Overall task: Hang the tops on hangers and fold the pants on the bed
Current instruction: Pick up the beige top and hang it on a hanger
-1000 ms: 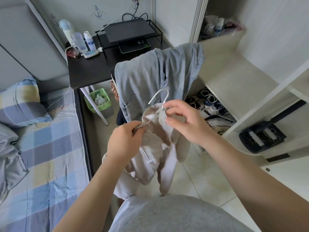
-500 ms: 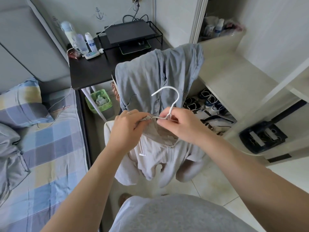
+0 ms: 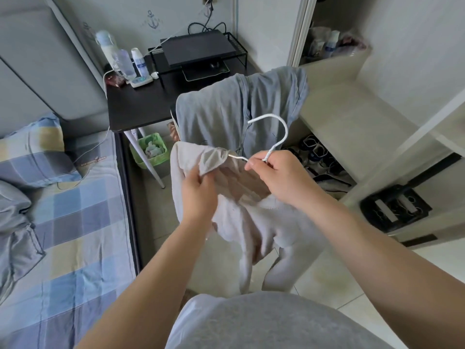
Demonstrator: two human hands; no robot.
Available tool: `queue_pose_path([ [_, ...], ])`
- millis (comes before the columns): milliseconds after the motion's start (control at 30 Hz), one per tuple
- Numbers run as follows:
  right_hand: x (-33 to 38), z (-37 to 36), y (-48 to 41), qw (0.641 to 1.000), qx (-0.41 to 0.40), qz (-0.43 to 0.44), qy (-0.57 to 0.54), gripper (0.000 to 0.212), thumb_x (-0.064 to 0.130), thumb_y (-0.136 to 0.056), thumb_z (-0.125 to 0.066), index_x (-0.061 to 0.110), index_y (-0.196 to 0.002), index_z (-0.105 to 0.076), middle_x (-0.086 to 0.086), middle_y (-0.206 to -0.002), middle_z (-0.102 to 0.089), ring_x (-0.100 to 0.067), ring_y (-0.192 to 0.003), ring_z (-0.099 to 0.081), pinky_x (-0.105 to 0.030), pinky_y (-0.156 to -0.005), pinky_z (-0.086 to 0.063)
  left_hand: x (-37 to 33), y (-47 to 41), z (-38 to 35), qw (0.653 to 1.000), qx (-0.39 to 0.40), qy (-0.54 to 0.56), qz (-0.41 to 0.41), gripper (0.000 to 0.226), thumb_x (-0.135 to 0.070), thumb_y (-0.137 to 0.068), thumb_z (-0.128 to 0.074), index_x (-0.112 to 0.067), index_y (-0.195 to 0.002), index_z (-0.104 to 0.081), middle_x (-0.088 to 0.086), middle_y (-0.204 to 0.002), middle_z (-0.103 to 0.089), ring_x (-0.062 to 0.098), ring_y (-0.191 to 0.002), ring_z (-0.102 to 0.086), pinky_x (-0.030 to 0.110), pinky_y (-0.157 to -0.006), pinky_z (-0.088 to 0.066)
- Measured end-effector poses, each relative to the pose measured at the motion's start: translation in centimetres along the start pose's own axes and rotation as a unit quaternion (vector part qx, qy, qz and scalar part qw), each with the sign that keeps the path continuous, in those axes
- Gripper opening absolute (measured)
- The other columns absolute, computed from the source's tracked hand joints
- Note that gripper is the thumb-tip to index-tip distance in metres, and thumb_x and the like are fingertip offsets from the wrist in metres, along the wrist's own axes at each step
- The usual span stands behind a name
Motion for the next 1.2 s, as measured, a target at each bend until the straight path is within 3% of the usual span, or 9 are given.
queue_pose_path([
  [167, -1.3, -0.1, 1.1, 0.986, 0.093, -0.028, 0.135, 0.024, 0.028, -0.100, -0.053, 0.028, -0.085, -0.072, 0.002, -0.058, -0.064, -0.001, -0.041, -0.052, -0.015, -0.044, -0.034, -2.4, -2.0, 3.3, 0.995, -0.073, 0.001, -0.071, 0.024, -0.012, -0.097, -0.047, -0.019, -0.075, -0.054, -0.019, -0.058, -0.048, -0.001, -0.051, -0.038, 0.014, -0.052, -0.035],
  [300, 0.5, 0.7, 1.8, 0.993, -0.022, 0.052, 0.100, 0.029, 0.033, -0.099, -0.053, 0.019, -0.083, -0.073, 0.005, -0.044, -0.049, -0.012, -0.044, -0.046, -0.024, -0.045, -0.030, -4.0, -1.6, 2.4, 0.990, -0.034, -0.018, -0.135, 0.031, -0.010, -0.096, -0.049, -0.024, -0.068, -0.047, -0.020, -0.054, -0.044, 0.000, -0.050, -0.036, 0.011, -0.047, -0.030],
  [433, -0.9, -0.4, 1.3, 0.970, 0.055, 0.005, 0.235, 0.041, 0.034, -0.101, -0.049, 0.012, -0.067, -0.055, -0.002, -0.053, -0.051, -0.022, -0.056, -0.052, -0.035, -0.049, -0.032, -4.6, -1.4, 2.5, 0.985, -0.027, -0.022, -0.170, 0.031, -0.005, -0.090, -0.047, -0.026, -0.067, -0.046, -0.020, -0.055, -0.045, -0.001, -0.050, -0.035, 0.012, -0.046, -0.030],
  [600, -1.4, -0.2, 1.8, 0.984, 0.007, 0.026, 0.176, 0.031, 0.036, -0.099, -0.053, 0.018, -0.078, -0.067, 0.010, -0.053, -0.055, -0.010, -0.055, -0.052, -0.030, -0.049, -0.035, -3.2, -1.9, 1.4, 0.983, 0.085, -0.104, -0.121, 0.010, -0.015, -0.080, -0.053, -0.021, -0.080, -0.061, -0.016, -0.067, -0.057, 0.005, -0.061, -0.048, 0.023, -0.059, -0.043],
  [700, -1.8, -0.2, 1.9, 0.992, 0.010, 0.012, 0.125, 0.026, 0.033, -0.099, -0.056, 0.035, -0.074, -0.065, 0.029, -0.054, -0.054, 0.000, -0.053, -0.051, -0.029, -0.053, -0.033, -1.7, -1.8, 0.8, 0.975, 0.154, -0.139, -0.080, 0.022, -0.026, -0.076, -0.065, -0.008, -0.088, -0.061, -0.001, -0.072, -0.055, 0.016, -0.066, -0.049, 0.036, -0.065, -0.044],
  [867, -2.0, -0.6, 2.1, 0.991, 0.057, 0.000, 0.118, 0.024, 0.033, -0.099, -0.057, 0.032, -0.080, -0.071, 0.025, -0.049, -0.052, -0.001, -0.047, -0.047, -0.025, -0.051, -0.027, -1.8, -1.2, 1.7, 0.980, 0.149, -0.076, -0.103, 0.014, -0.034, -0.080, -0.071, -0.024, -0.089, -0.069, 0.007, -0.080, -0.067, 0.015, -0.073, -0.057, 0.038, -0.069, -0.047],
  [967, -1.8, -0.4, 2.2, 0.995, 0.052, 0.008, 0.083, 0.024, 0.031, -0.099, -0.057, 0.029, -0.082, -0.073, 0.012, -0.042, -0.043, -0.008, -0.043, -0.039, -0.026, -0.049, -0.025, -1.7, -1.0, 1.9, 0.983, 0.132, -0.050, -0.118, 0.020, -0.046, -0.089, -0.060, -0.030, -0.087, -0.072, -0.014, -0.084, -0.067, 0.008, -0.084, -0.061, 0.032, -0.079, -0.047],
  [1100, -1.3, 0.3, 2.6, 0.997, 0.047, 0.034, 0.052, 0.028, 0.030, -0.100, -0.056, 0.033, -0.076, -0.069, 0.005, -0.046, -0.034, -0.010, -0.045, -0.031, -0.032, -0.051, -0.026, 0.7, -3.3, 5.2, 0.988, 0.030, -0.113, -0.103, 0.027, -0.026, -0.094, -0.055, -0.031, -0.120, -0.063, -0.032, -0.113, -0.058, 0.011, -0.120, -0.053, 0.031, -0.102, -0.042],
  [1200, -1.2, 0.9, 2.7, 0.997, 0.050, 0.057, 0.014, 0.029, 0.027, -0.101, -0.055, 0.032, -0.077, -0.070, 0.003, -0.049, -0.033, -0.011, -0.046, -0.030, -0.030, -0.050, -0.025, 3.9, -4.3, 5.8, 0.976, 0.107, -0.183, -0.043, 0.014, -0.023, -0.095, -0.064, -0.017, -0.107, -0.063, 0.001, -0.098, -0.068, 0.018, -0.089, -0.061, 0.035, -0.080, -0.047],
])
Point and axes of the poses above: each hand's wrist, its own y-axis away from the middle knuckle, its own z-axis out of the back of the hand, x = y × z, the point moved 7 cm from there along -y, towards the middle knuckle
